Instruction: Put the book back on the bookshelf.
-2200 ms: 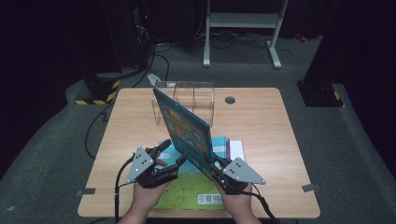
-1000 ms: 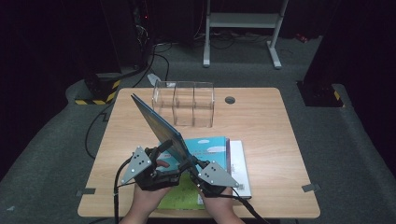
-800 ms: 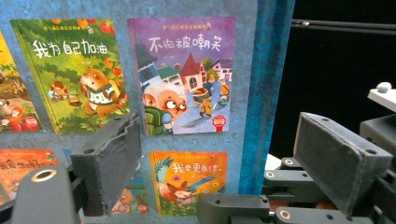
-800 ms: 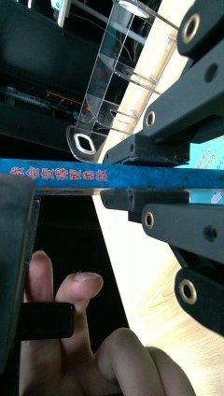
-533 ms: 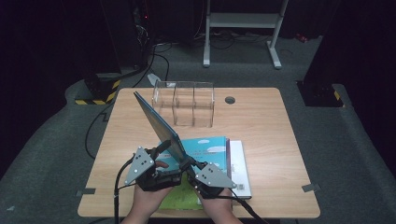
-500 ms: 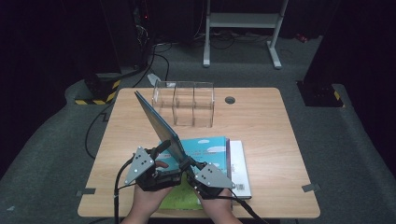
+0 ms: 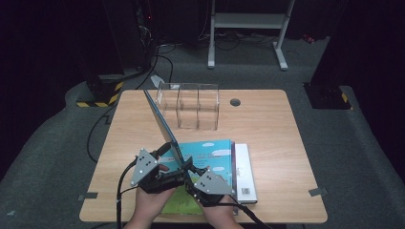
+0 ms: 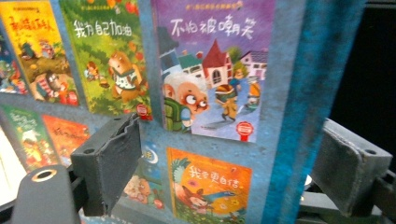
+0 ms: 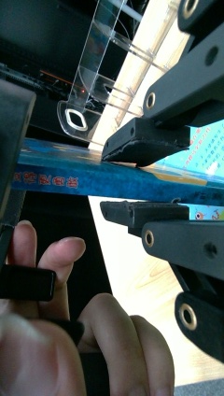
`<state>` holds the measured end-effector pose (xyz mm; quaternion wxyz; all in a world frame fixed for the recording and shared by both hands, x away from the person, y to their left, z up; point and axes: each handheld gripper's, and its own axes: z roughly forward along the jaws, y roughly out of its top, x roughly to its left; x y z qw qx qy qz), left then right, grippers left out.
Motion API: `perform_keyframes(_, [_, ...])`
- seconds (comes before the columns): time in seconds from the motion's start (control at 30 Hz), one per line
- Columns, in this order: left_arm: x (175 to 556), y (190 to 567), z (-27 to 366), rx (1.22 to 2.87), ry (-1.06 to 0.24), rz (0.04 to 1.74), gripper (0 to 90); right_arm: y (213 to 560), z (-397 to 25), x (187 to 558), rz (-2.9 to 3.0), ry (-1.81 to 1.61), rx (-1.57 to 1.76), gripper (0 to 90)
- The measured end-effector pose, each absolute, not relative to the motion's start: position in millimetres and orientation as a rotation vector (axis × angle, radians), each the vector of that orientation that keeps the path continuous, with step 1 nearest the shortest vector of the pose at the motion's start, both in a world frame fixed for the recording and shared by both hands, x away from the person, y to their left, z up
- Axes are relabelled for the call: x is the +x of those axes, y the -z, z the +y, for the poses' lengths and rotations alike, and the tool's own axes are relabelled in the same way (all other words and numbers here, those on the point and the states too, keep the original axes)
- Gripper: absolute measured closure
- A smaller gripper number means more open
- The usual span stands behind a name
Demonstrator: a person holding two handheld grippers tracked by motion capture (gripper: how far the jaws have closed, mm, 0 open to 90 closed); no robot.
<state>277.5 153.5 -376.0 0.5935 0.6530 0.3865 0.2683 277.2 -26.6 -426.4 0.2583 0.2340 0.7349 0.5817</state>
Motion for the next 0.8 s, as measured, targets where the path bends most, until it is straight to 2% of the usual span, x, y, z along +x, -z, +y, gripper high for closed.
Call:
perform_keyframes(0.2, [277.4,377.5,151.1,1.538,-0.651,0.920,15.5,427.8,-24.7,278.8,2.011,-1.587,0.635,67.2])
perform_keyframes(0.33, [278.1,378.3,151.2,1.543,-0.656,0.928,18.6,429.4,-23.7,279.3,2.029,-1.581,0.640,65.6])
perform_keyframes(0.8, [277.2,378.9,153.7,1.544,-0.664,0.927,18.5,429.6,-30.1,275.8,2.075,-1.624,0.638,61.1])
